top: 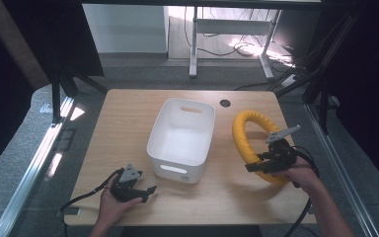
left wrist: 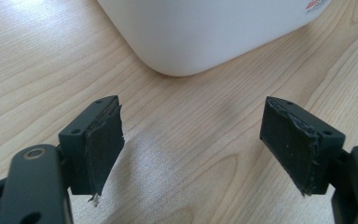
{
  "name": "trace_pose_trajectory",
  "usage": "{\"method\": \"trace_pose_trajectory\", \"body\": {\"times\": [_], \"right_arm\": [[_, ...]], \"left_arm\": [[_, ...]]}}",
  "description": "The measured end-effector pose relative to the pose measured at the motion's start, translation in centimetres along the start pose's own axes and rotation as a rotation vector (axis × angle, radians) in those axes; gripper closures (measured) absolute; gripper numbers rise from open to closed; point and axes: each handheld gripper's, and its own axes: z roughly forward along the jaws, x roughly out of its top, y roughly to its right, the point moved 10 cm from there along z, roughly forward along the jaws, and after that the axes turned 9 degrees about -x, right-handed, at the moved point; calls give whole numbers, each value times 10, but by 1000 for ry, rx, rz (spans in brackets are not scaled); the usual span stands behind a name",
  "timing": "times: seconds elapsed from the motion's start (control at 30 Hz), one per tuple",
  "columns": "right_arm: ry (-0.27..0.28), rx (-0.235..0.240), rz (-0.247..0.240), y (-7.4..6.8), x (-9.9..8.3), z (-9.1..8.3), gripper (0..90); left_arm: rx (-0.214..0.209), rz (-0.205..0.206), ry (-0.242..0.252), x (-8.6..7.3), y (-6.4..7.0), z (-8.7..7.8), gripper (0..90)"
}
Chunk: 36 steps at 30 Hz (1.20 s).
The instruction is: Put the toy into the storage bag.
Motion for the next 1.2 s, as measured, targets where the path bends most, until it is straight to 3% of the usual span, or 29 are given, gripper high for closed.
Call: {"method": "trace_pose_trajectory", "body": {"times": [0.53,1.2], "right_arm": [[250,26,75,6,21,-36,512],[423,38,115,0,45,-44,511]], "left_arm": [[0,-2,-2,0,0,1,212],[2,0,1,0,0,1,212]]}}
